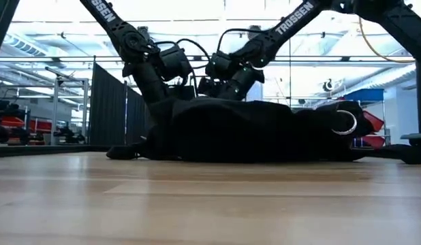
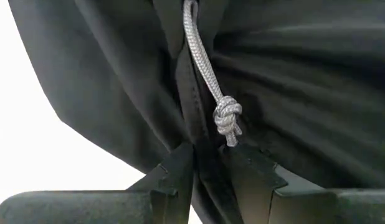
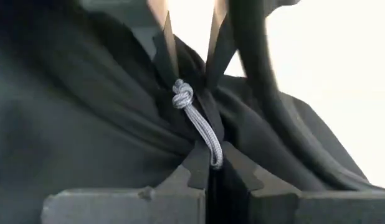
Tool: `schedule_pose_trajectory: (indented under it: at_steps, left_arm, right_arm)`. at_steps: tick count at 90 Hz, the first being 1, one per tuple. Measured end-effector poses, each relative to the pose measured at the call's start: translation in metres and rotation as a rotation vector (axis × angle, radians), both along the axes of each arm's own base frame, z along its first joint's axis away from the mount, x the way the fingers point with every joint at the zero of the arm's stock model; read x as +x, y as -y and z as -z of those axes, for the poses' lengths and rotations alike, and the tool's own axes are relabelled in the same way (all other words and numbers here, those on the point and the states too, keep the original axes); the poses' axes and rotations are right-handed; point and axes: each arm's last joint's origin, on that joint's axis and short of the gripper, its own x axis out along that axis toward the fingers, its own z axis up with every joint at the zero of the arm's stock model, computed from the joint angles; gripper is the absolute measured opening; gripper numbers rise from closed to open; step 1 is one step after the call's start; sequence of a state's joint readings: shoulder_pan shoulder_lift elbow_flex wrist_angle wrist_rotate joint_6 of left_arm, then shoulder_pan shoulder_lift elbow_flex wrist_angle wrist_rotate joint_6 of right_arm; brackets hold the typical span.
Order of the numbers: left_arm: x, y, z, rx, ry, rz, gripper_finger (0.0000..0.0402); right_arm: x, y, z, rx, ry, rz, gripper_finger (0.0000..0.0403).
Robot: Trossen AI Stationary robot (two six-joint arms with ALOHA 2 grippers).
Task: Unpack backpack
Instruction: Open the black backpack
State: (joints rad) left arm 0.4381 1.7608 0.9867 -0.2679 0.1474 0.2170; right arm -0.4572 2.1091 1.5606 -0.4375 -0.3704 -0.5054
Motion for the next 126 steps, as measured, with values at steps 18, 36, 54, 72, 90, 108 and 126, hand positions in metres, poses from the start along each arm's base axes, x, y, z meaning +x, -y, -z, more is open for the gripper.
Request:
schedule_pose_trajectory:
  at_steps: [18, 36, 54, 72, 90, 108, 126]
  left_arm:
    - [-0.0004, 0.0002, 0.0002, -0.003, -0.005, 0.000, 0.0083]
    - [-0.0006, 0.0006, 0.0004, -0.005, -0.008, 0.001, 0.0083]
    - [-0.0006, 0.0006, 0.0006, -0.006, -0.009, 0.001, 0.0083]
    - [-0.0007, 0.0004, 0.0006, -0.006, -0.009, 0.000, 0.0083]
    - [-0.0007, 0.0004, 0.0008, -0.006, -0.009, -0.001, 0.0083]
    - [-0.0007, 0.0005, 0.0008, -0.010, -0.008, 0.000, 0.0083]
    - [-0.0006, 0.0005, 0.0010, -0.011, -0.008, 0.002, 0.0083]
  right_arm:
    - [0.0004, -0.0005, 0.0007, 0.026, 0.000, 0.006, 0.0033]
    - [0.0039, -0.0058, 0.0005, 0.027, 0.011, -0.008, 0.0082]
    - [0.0045, -0.0052, -0.0001, 0.024, 0.022, -0.009, 0.0119]
    - [0.0045, -0.0045, -0.0003, 0.034, 0.024, 0.001, 0.0123]
    - [0.0060, -0.0034, -0.0014, 0.031, 0.043, 0.010, 0.0123]
    - [0.0064, -0.0032, -0.0016, 0.027, 0.048, 0.008, 0.0123]
    - [0.0062, -0.0044, -0.0014, 0.026, 0.049, -0.023, 0.0104]
